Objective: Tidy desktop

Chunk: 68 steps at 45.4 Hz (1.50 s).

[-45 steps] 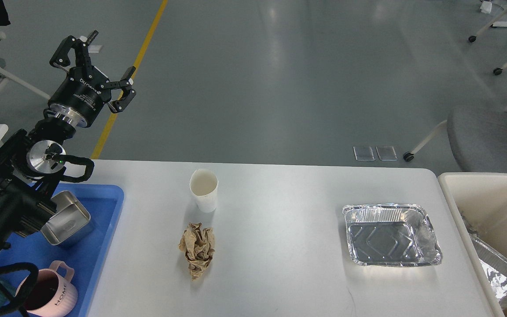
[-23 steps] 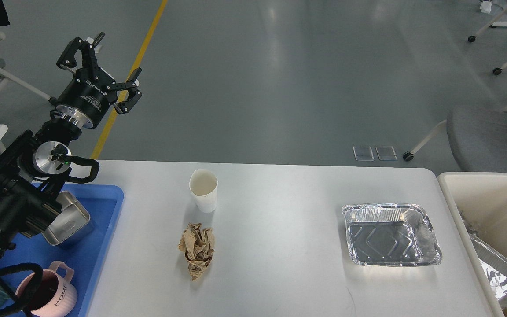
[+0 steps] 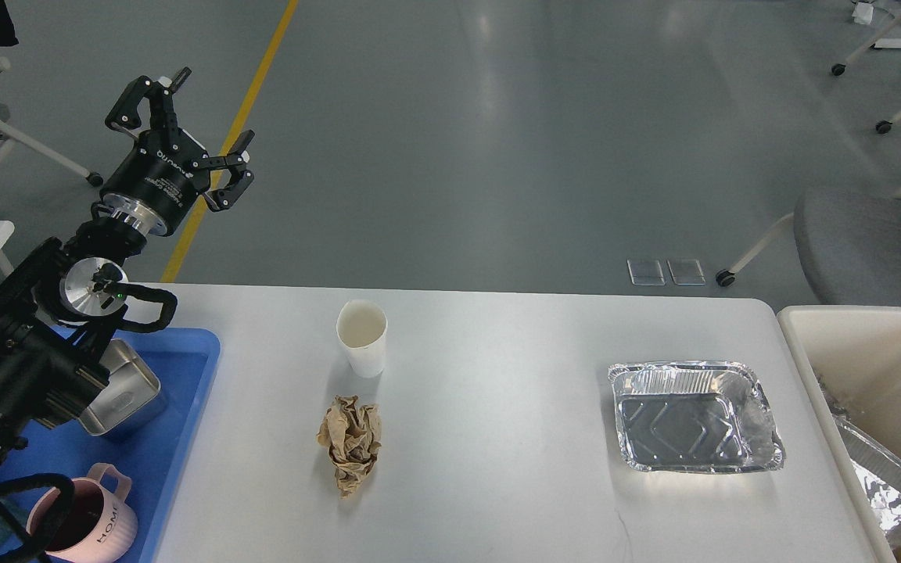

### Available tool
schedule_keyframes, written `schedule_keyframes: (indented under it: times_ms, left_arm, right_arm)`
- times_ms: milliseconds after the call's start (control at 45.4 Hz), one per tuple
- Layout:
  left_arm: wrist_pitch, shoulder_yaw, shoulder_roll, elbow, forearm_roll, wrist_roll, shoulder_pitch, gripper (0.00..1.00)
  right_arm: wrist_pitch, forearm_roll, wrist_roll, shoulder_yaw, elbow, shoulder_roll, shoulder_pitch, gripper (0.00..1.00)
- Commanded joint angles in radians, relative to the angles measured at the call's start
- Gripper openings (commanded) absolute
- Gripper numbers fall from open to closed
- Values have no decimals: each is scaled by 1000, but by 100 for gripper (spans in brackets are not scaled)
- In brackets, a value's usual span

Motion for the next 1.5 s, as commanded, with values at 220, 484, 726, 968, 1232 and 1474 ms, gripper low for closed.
schedule_keyframes:
  times_ms: [220,484,726,968,1232,1474]
  left_arm:
    - [0,6,-2,0,2,0,12,97]
    - [3,6,3,0,2,1,15,97]
    - [11,6,1,-2,2,1,12,97]
    - [14,6,0,-9,2,1,12,97]
    - [14,5,-16,-8,2,-2,12,97]
    - [17,8,-34,-8,2,0,15,97]
  right_arm:
    - [-22,-148,-4,-4,-143,302,-82,100]
    - [-19,-228,-3,-11,-238,462,-82,100]
    - [18,24,-12,4,-253,460,30,100]
    - [61,315,-50,21,-244,299,134,100]
    - [75,504,-90,117,-209,158,171,100]
    - [48,709,-92,139,-198,81,235,100]
